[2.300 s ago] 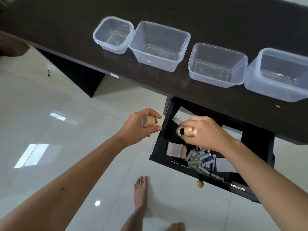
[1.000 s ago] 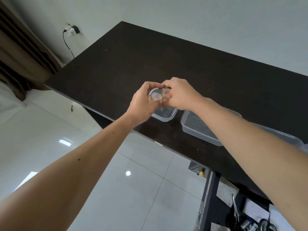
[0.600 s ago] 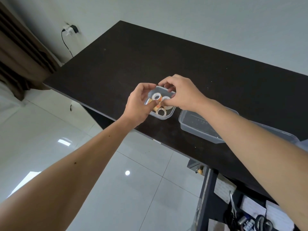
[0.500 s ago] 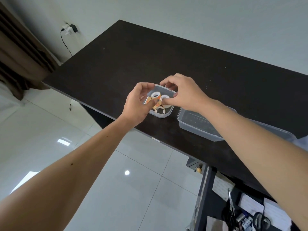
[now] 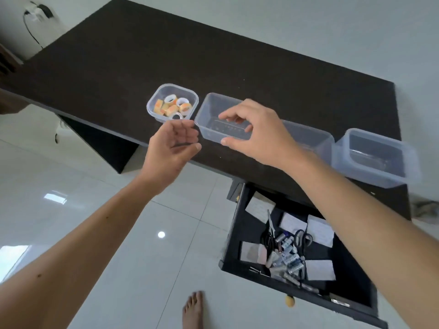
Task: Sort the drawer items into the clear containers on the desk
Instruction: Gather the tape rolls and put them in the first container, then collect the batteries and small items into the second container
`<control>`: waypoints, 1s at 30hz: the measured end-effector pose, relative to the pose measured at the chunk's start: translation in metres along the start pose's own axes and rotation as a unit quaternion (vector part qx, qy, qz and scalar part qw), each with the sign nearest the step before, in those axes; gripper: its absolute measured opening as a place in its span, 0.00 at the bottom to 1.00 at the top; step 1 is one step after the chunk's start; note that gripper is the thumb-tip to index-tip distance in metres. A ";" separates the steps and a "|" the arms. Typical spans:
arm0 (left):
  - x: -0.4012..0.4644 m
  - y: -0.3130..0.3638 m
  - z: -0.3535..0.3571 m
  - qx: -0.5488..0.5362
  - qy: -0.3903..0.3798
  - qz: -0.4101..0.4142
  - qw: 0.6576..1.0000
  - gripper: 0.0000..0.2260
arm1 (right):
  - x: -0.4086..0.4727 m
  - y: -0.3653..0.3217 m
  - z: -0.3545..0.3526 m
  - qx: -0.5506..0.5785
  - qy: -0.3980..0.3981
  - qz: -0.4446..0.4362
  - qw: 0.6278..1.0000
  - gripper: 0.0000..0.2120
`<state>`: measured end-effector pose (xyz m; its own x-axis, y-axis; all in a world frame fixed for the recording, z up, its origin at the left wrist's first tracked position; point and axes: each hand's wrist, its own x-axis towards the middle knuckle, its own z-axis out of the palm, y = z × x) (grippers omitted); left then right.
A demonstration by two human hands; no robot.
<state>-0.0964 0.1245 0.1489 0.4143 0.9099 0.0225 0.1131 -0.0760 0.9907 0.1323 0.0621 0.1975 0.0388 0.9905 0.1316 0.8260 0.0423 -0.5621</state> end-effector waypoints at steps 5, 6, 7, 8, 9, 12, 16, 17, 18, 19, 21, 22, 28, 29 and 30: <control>-0.061 -0.018 0.060 0.006 -0.074 -0.023 0.997 0.15 | -0.095 0.033 -0.005 0.023 -0.012 0.019 0.999 0.20; -0.072 -0.024 0.072 0.008 -0.092 -0.029 0.995 0.15 | -0.113 0.042 -0.004 0.032 -0.019 0.027 0.999 0.19; -0.082 -0.030 0.084 0.011 -0.111 -0.038 0.993 0.14 | -0.131 0.051 -0.001 0.042 -0.025 0.039 0.998 0.19; -0.091 -0.037 0.096 0.014 -0.132 -0.049 0.990 0.14 | -0.148 0.061 0.002 0.051 -0.031 0.052 0.997 0.18; -0.100 -0.044 0.107 0.016 -0.153 -0.060 0.986 0.14 | -0.164 0.070 0.005 0.057 -0.038 0.065 0.996 0.18; -0.118 -0.061 0.136 0.028 -0.192 -0.081 0.978 0.13 | -0.207 0.103 0.019 0.057 -0.067 0.112 0.990 0.16; -0.122 -0.080 0.164 0.060 -0.220 -0.094 0.969 0.13 | -0.252 0.144 0.032 0.067 -0.076 0.175 0.979 0.15; -0.122 -0.085 0.170 0.074 -0.229 -0.095 0.966 0.12 | -0.262 0.152 0.036 0.071 -0.075 0.190 0.976 0.15; -0.123 -0.091 0.176 0.089 -0.240 -0.096 0.962 0.12 | -0.271 0.159 0.039 0.071 -0.075 0.204 0.973 0.15; -0.123 -0.097 0.182 0.102 -0.252 -0.100 0.957 0.13 | -0.279 0.165 0.043 0.072 -0.077 0.216 0.971 0.15; -0.124 -0.109 0.192 0.133 -0.278 -0.108 0.945 0.12 | -0.293 0.174 0.053 0.078 -0.090 0.229 0.966 0.14; -0.124 -0.115 0.197 0.151 -0.288 -0.109 0.939 0.12 | -0.298 0.177 0.059 0.081 -0.101 0.226 0.965 0.14; -0.117 -0.137 0.225 0.213 -0.313 -0.095 0.921 0.13 | -0.305 0.188 0.083 0.062 -0.149 0.185 0.969 0.13; -0.116 -0.140 0.230 0.219 -0.309 -0.091 0.921 0.13 | -0.304 0.191 0.086 0.062 -0.148 0.181 0.970 0.12; -0.114 -0.142 0.234 0.225 -0.307 -0.089 0.920 0.13 | -0.304 0.193 0.089 0.060 -0.148 0.178 0.971 0.12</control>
<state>0.0518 -0.0637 -0.0257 0.7696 0.5325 -0.3523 0.5339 -0.2341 0.8125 0.2294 -0.2192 -0.0236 0.1313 0.9388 -0.3185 0.7183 -0.3115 -0.6221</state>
